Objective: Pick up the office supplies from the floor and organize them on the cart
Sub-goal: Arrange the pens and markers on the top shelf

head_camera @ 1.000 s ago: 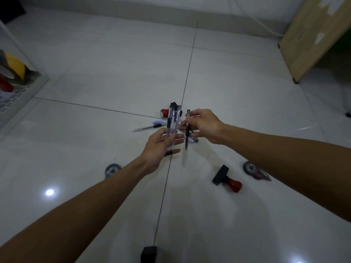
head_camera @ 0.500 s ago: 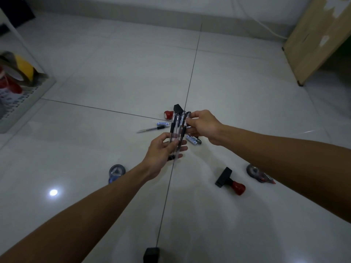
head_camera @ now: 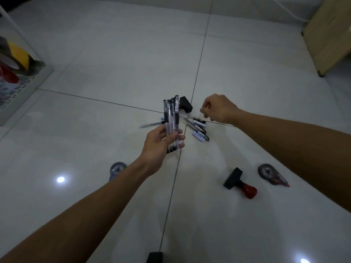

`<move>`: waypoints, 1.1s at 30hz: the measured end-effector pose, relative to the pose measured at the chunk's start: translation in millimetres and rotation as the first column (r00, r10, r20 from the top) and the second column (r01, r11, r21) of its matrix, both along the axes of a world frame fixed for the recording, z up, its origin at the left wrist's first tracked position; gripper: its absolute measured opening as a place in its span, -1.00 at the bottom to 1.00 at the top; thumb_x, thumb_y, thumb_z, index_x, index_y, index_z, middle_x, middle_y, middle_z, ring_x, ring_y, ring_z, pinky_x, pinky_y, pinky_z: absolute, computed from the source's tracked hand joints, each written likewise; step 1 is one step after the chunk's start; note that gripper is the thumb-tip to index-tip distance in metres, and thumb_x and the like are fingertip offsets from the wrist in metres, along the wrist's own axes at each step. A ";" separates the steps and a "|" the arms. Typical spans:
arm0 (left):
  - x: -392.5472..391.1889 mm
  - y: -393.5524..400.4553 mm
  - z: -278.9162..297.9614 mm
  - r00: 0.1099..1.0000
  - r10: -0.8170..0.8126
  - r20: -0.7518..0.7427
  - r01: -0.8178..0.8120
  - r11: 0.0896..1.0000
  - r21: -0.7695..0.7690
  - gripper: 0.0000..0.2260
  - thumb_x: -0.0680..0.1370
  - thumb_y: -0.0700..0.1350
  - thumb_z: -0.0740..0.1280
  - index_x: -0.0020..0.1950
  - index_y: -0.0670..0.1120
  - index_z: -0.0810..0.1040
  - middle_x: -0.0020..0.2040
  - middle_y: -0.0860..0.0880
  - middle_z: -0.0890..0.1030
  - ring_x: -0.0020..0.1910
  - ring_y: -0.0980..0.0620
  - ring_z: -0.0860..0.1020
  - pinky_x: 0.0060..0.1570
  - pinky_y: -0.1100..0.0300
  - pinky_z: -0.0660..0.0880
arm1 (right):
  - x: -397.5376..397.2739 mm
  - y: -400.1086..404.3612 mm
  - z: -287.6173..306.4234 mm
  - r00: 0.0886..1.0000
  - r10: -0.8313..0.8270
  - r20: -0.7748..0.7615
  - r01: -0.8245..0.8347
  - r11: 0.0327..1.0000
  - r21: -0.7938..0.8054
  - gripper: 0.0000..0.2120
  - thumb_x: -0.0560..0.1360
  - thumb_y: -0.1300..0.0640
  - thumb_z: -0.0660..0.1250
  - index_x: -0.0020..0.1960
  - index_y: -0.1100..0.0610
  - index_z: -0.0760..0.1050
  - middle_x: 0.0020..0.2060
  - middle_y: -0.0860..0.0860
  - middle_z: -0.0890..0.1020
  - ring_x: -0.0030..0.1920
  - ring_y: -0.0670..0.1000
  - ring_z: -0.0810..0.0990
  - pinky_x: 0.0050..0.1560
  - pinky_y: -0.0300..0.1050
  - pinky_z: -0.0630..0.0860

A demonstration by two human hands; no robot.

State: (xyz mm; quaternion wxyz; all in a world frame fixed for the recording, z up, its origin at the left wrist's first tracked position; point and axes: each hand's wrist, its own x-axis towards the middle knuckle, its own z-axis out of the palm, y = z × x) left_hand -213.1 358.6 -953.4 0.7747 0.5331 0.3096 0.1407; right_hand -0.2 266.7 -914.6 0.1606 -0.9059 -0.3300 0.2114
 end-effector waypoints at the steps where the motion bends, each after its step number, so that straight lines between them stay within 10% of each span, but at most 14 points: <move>1: -0.9 2.7 -2.3 1.000 0.015 -0.004 -0.015 1.000 -0.012 -0.85 0.60 -0.31 0.28 0.14 -0.17 0.56 0.02 -0.13 0.67 -0.03 -0.06 0.69 -0.03 0.02 0.63 | 1.6 -4.0 -10.2 0.998 0.017 0.068 -0.011 0.996 -0.094 -0.82 0.55 -0.03 0.35 0.03 0.07 0.58 0.01 0.03 0.68 -0.04 0.06 0.63 0.04 -0.01 0.56; 5: -7.3 14.6 -11.6 0.998 0.054 -0.035 -0.055 0.998 -0.023 -0.82 0.62 -0.28 0.25 0.19 -0.16 0.57 0.07 -0.09 0.70 0.05 -0.06 0.68 -0.04 0.11 0.63 | -10.1 -13.4 -48.6 0.974 0.174 0.145 -0.123 0.943 -0.308 -0.46 0.48 -0.17 0.38 0.30 0.12 0.37 0.25 0.12 0.37 0.25 0.16 0.38 0.05 0.06 0.46; 11: -5.9 16.2 -9.7 0.989 0.107 -0.098 -0.119 0.985 -0.126 -0.80 0.65 -0.31 0.18 0.09 -0.11 0.56 0.03 -0.08 0.62 -0.01 -0.01 0.59 0.08 0.05 0.58 | -31.2 -4.7 -60.6 0.926 0.293 0.238 -0.254 0.950 -0.180 -0.63 0.53 -0.06 0.34 0.18 0.18 0.40 0.09 0.12 0.41 0.05 0.15 0.49 -0.14 -0.02 0.42; 23: -22.7 28.4 -7.1 0.974 0.020 -0.227 -0.064 0.980 -0.186 -0.80 0.38 -0.31 0.11 -0.08 -0.11 0.43 -0.35 0.00 0.36 -0.57 0.11 0.20 -0.58 0.33 0.11 | -34.3 -5.5 -63.0 0.970 0.184 0.159 -0.132 0.947 -0.294 -0.71 0.59 0.01 0.22 0.17 0.20 0.48 0.08 0.16 0.54 -0.02 0.16 0.57 -0.16 -0.07 0.42; 28: -21.8 22.4 -3.1 0.978 -0.031 -0.209 -0.002 0.988 -0.153 -0.86 0.66 -0.18 0.12 0.11 -0.09 0.46 -0.26 -0.04 0.50 -0.44 0.05 0.45 -0.48 0.21 0.33 | -42.4 -25.2 -72.3 0.716 0.516 0.471 -0.320 0.841 -0.436 -0.84 0.54 0.27 0.28 0.10 0.31 0.50 -0.08 0.23 0.60 -0.20 0.19 0.63 -0.34 -0.05 0.38; 33: -22.9 19.4 2.4 0.969 -0.094 -0.226 0.072 0.992 -0.104 -0.85 0.69 -0.09 0.13 0.21 -0.04 0.43 -0.30 0.00 0.40 -0.43 0.09 0.31 -0.48 0.25 0.21 | -34.5 -24.2 -50.5 0.950 0.287 0.120 -0.238 0.920 -0.311 -0.79 0.64 0.15 0.07 0.15 0.23 0.39 -0.02 0.17 0.55 -0.13 0.16 0.54 -0.18 -0.05 0.40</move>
